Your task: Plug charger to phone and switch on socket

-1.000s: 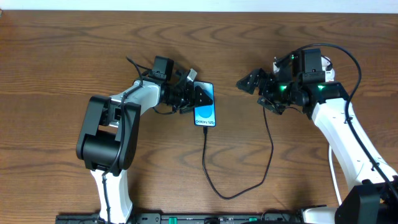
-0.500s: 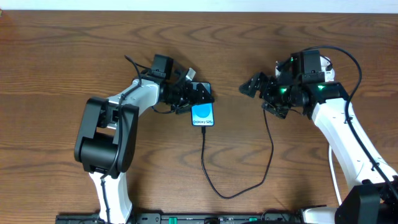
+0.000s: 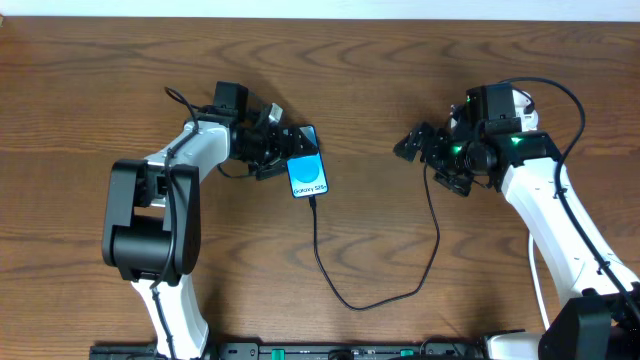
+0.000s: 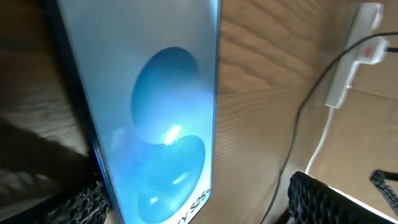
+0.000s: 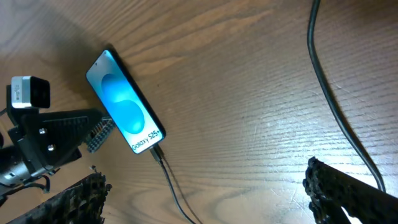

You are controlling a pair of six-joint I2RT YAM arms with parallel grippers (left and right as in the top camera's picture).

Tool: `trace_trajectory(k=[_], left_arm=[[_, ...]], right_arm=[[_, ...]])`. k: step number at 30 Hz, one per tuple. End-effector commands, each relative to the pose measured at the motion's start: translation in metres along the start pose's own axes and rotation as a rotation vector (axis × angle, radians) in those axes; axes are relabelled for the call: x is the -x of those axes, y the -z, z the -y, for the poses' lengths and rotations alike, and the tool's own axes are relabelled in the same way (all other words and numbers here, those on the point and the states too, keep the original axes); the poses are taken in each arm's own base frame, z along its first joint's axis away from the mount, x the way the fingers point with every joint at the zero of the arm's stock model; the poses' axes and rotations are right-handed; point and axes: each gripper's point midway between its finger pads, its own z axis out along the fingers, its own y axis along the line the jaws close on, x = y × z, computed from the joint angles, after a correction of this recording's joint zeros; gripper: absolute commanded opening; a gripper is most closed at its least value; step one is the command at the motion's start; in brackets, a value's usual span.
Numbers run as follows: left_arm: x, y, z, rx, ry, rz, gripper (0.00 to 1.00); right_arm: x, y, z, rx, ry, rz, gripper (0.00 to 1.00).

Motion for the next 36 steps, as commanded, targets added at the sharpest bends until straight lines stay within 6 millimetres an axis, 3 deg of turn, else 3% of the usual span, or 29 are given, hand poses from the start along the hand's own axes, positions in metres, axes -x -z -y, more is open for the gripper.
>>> trace_trajectory(k=[1,4,8,10,15,18,21,24,27,29,34,36], left_arm=[[-0.006,-0.002,-0.075,0.329,0.086,0.021,0.92],[-0.003,0.02,-0.092,0.497,0.09,0.062,0.92],[0.001,0.046,-0.093,0.603,0.073,0.12,0.92],[0.005,0.064,-0.085,0.638,0.057,0.162,0.92],[0.017,0.14,-0.054,0.768,0.044,0.402,0.92],[0.019,0.181,-0.033,0.793,0.043,0.547,0.92],[0.016,0.215,-0.012,0.765,0.048,0.669,0.92],[0.012,0.23,0.0,0.741,0.032,0.716,0.92],[0.009,0.231,0.001,0.742,0.033,0.712,0.92],[0.009,0.23,-0.001,0.746,0.036,0.705,0.92],[0.009,0.23,-0.001,0.746,0.036,0.705,0.92],[0.009,0.23,-0.001,0.747,0.036,0.705,0.92]], right_arm=[[0.001,0.001,0.004,-0.024,0.036,0.005,0.99],[0.0,0.001,0.019,-0.102,0.022,0.015,0.99],[0.0,0.003,0.03,-0.155,0.014,0.022,0.99],[-0.002,0.004,0.036,-0.187,0.013,0.021,0.99],[-0.003,0.018,0.045,-0.243,0.019,0.003,0.99],[0.007,0.038,0.051,-0.326,0.03,0.038,0.99],[0.027,0.073,0.051,-0.399,0.062,0.11,0.99],[0.054,0.117,0.056,-0.458,0.039,0.218,0.99],[0.072,0.146,0.061,-0.457,-0.003,0.279,0.99],[0.089,0.169,0.077,-0.461,-0.063,0.34,0.99],[0.106,0.188,0.105,-0.478,-0.151,0.408,0.99],[0.111,0.191,0.108,-0.483,-0.157,0.433,0.99]])
